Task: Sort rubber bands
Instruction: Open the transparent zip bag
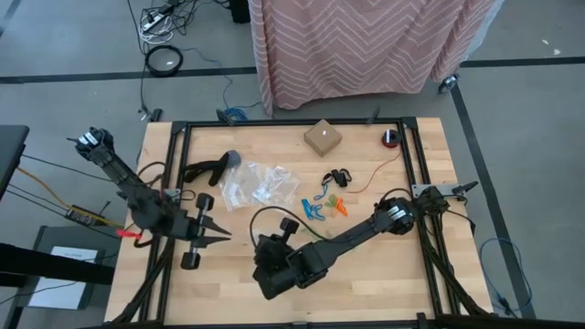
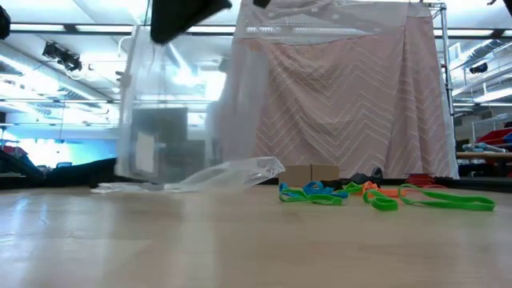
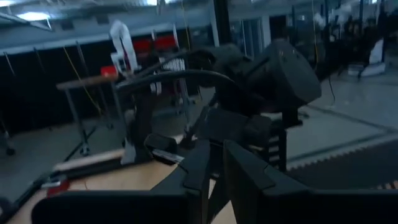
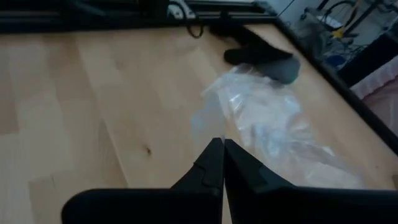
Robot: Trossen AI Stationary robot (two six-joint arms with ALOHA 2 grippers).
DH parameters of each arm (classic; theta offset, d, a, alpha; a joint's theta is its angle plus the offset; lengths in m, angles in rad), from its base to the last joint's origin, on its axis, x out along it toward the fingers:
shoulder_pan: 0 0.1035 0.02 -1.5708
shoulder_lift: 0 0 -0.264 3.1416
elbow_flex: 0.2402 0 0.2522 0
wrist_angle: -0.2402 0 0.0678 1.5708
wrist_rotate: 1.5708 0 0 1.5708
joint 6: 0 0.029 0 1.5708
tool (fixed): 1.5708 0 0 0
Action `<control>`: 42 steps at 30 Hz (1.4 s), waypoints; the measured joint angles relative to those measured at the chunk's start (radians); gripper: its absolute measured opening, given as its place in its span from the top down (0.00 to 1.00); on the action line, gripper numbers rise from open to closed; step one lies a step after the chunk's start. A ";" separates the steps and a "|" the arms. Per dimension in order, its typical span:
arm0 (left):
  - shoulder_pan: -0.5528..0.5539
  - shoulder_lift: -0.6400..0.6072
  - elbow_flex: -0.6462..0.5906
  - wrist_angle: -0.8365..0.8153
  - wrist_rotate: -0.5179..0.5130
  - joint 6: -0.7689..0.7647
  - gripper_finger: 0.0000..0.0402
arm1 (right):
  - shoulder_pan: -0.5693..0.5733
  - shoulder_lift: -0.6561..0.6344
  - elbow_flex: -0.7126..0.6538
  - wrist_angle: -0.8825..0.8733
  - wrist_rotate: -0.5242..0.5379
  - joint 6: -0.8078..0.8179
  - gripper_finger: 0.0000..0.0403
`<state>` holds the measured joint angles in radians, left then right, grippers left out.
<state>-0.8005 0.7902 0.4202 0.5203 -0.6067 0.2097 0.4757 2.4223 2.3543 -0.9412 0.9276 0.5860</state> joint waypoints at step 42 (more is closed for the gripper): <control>0.300 0.075 -0.372 0.849 0.282 -0.218 0.86 | 0.105 -0.272 0.000 -0.212 0.520 0.097 1.00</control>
<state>-0.5002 0.8656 0.0483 1.3693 -0.3244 -0.0084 0.5805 2.1502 2.3547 -1.1527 1.4471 0.6828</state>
